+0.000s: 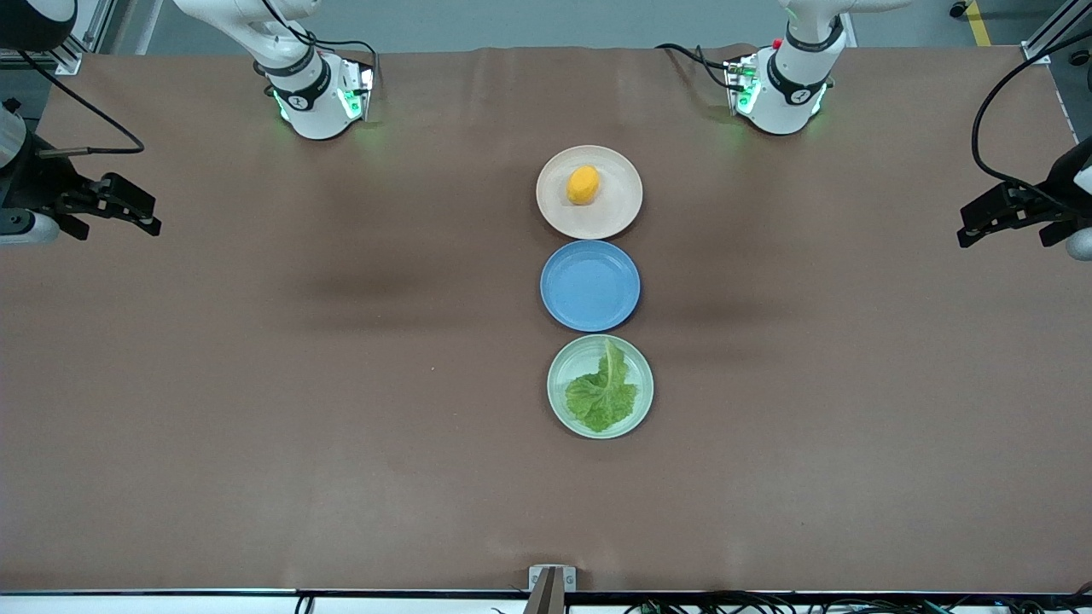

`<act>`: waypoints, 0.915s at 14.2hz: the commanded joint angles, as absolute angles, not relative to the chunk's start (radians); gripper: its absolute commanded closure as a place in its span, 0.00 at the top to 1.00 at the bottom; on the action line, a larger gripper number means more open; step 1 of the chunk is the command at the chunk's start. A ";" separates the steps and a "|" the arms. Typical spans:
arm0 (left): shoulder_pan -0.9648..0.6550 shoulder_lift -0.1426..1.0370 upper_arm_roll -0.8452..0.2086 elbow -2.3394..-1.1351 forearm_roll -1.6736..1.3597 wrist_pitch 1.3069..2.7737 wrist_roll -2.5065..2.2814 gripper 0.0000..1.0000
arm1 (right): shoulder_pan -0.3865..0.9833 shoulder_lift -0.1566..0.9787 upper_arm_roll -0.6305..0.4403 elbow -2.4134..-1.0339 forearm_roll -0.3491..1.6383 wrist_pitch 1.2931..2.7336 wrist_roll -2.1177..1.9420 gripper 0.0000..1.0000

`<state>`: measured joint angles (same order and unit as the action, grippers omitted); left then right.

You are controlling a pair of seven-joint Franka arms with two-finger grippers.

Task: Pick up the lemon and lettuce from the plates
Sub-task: 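Reach the left gripper down to the lettuce leaf on the green plate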

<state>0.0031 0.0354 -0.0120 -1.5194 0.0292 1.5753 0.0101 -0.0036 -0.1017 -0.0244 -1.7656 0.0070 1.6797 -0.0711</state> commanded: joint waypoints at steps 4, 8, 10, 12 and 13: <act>0.000 0.029 -0.006 -1.511 0.009 1.568 0.023 1.00 | 0.002 -0.098 -0.029 -1.775 -0.011 1.707 -0.081 1.00; 0.000 0.037 -0.006 -1.511 -0.041 1.568 0.011 1.00 | 0.002 -0.098 -0.028 -1.776 0.000 1.697 -0.077 1.00; -0.015 0.063 -0.012 -1.516 -0.064 1.568 0.005 1.00 | 0.003 -0.100 -0.029 -1.776 0.002 1.692 -0.075 1.00; -0.041 0.087 -0.040 -1.513 -0.064 1.568 -0.055 1.00 | 0.005 -0.098 -0.029 -1.776 0.002 1.687 -0.075 1.00; -0.058 0.113 -0.046 -1.513 -0.063 1.569 -0.113 1.00 | 0.003 -0.098 -0.029 -1.776 0.002 1.680 -0.074 1.00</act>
